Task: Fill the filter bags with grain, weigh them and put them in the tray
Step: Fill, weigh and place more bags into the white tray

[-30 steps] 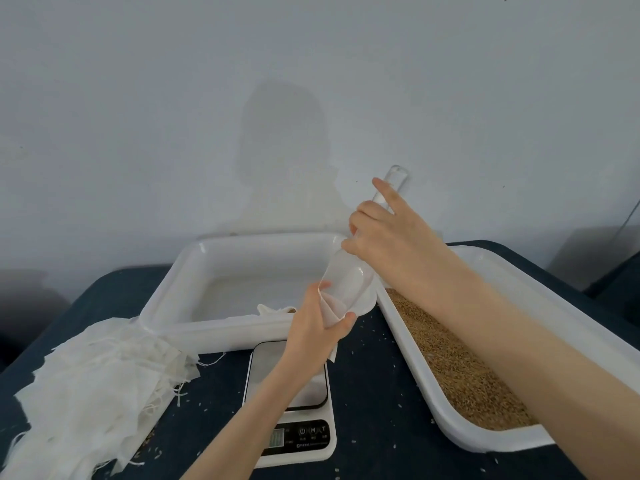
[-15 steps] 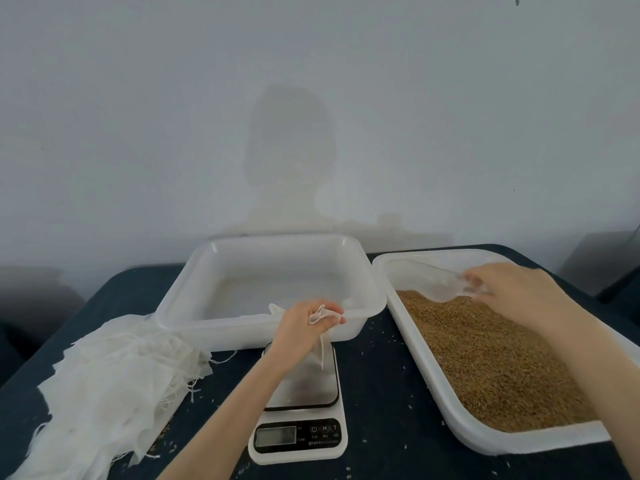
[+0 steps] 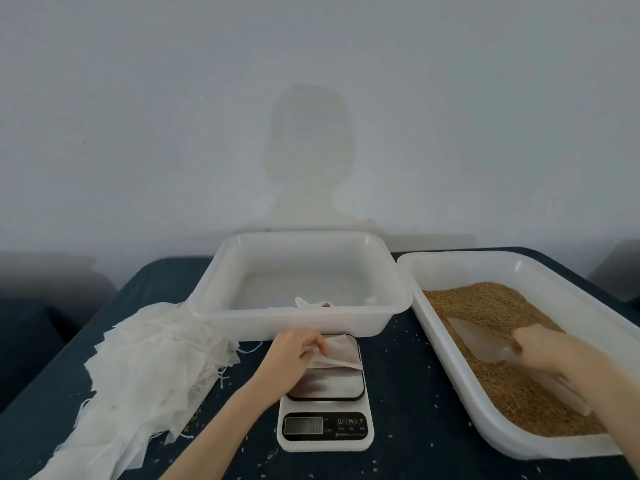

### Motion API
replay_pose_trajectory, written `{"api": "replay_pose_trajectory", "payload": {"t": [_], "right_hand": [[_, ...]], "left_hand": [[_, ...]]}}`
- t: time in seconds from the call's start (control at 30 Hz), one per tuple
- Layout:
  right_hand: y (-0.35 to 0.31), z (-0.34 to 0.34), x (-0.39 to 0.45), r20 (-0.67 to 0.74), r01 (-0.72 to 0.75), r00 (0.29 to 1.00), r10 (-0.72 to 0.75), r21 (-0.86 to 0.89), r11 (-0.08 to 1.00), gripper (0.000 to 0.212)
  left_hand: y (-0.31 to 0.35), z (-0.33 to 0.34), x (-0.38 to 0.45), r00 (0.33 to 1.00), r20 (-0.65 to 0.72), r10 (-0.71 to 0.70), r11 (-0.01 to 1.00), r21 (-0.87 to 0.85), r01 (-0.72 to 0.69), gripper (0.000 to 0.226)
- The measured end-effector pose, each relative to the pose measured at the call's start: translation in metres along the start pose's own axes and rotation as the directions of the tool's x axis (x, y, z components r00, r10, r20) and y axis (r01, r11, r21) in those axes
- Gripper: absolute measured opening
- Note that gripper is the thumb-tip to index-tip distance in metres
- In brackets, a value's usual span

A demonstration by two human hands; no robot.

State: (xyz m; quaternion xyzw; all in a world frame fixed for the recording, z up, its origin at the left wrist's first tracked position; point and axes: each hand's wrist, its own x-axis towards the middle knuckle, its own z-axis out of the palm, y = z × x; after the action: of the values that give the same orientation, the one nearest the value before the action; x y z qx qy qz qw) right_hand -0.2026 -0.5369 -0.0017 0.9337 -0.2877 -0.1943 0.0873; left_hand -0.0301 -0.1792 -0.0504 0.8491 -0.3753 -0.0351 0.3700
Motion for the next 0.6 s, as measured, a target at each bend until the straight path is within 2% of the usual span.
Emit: {"api": "replay_pose_trajectory", "payload": {"t": [0.13,0.23,0.3,0.37,0.4,0.47,0.53,0.6], "right_hand": [[-0.008,0.004,-0.001,0.042,-0.004,0.999,0.003,0.018,1.000,0.038],[-0.010,-0.006,-0.005,0.016,-0.024,1.000,0.025,-0.033,0.999,0.037],[-0.016,-0.022,-0.012,-0.114,-0.041,0.993,0.033,-0.065,0.997,0.031],[-0.033,-0.043,-0.023,-0.334,-0.036,0.942,0.023,-0.032,0.999,0.024],[-0.045,-0.053,-0.031,-0.442,0.008,0.897,0.004,0.026,1.000,0.021],[-0.075,-0.068,-0.051,-0.562,0.220,0.823,-0.079,0.187,0.957,0.016],[-0.111,-0.078,-0.073,-0.545,0.457,0.799,-0.254,0.276,0.846,0.012],[-0.145,-0.076,-0.085,-0.510,0.570,0.766,-0.390,0.259,0.780,0.012]], "left_hand": [[-0.002,-0.015,-0.009,0.999,-0.028,0.029,0.998,-0.046,-0.030,0.041],[-0.001,-0.027,-0.015,0.996,-0.084,0.038,0.996,-0.083,-0.045,0.036],[0.000,-0.034,-0.019,0.992,-0.120,0.027,0.990,-0.133,-0.043,0.034],[0.001,-0.040,-0.021,0.988,-0.153,0.007,0.986,-0.161,-0.032,0.029],[0.001,-0.042,-0.023,0.986,-0.164,-0.002,0.986,-0.166,-0.026,0.026],[0.003,-0.046,-0.025,0.986,-0.167,-0.010,0.987,-0.161,-0.017,0.022],[0.004,-0.049,-0.027,0.987,-0.159,-0.003,0.990,-0.136,-0.019,0.023],[0.004,-0.050,-0.028,0.987,-0.158,0.008,0.994,-0.107,-0.025,0.025]]}}
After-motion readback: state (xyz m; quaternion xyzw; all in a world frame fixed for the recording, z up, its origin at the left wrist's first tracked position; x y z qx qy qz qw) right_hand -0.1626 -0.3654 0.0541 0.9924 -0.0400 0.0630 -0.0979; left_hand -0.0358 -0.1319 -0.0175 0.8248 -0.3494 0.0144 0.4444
